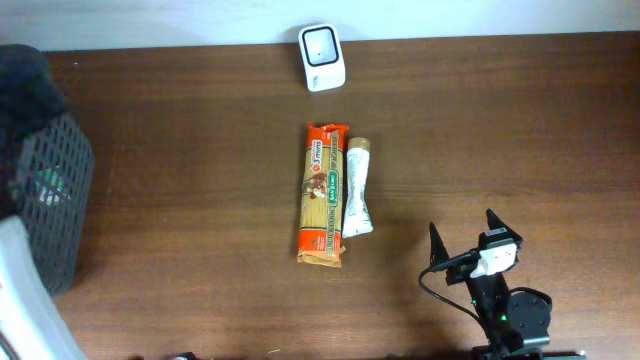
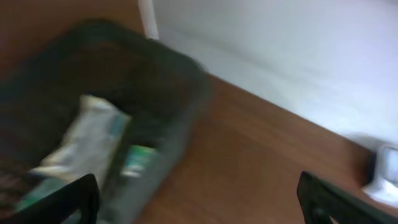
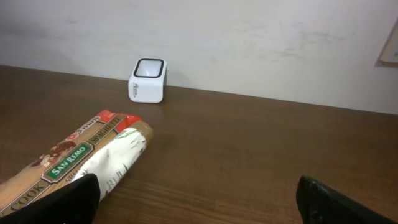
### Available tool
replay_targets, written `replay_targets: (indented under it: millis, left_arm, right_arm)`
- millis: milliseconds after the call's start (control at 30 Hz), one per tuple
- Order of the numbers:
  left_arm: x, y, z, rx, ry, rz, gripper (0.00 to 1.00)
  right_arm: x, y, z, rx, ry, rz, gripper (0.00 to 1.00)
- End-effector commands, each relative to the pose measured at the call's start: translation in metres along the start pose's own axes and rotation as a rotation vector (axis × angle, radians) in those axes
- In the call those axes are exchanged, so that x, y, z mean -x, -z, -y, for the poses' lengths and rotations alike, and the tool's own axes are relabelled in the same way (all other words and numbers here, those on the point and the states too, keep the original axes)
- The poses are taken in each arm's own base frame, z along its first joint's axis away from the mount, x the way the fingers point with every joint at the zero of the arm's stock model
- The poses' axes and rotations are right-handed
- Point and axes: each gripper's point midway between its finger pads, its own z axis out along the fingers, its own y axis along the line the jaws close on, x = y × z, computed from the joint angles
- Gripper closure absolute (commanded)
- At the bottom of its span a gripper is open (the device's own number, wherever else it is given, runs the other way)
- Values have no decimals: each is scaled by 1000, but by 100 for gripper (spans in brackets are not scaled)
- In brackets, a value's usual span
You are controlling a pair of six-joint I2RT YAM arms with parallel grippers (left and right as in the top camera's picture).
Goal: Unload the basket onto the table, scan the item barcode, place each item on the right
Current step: 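Reach the left gripper into the basket and grasp the small green box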
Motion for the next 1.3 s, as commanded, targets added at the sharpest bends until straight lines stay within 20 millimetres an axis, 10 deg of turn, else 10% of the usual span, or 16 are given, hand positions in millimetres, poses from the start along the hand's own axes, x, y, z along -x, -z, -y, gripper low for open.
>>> replay_targets:
  millis: [0,300,533,933,1267]
  left_arm:
    - [-10,-50,-58,148,49,-104,1]
    - [-76,-167,-133,238,142,-383,0]
    - [-159,-249,-136,182,118,-638,6]
    - [-229,-300,-128,60,46,-807,3]
    - [-252,-313,-119,-10,32,-853,30]
  right_arm:
    - [-3,0,2,-11,-11,-3,1]
    - [-3,0,2,-11,-11,-3,1]
    - [-3,0,2,-11,-11,-3,1]
    - [-3,0,2,-11,-11,-3,1]
    - [-3,0,2,-11,-11,-3,1]
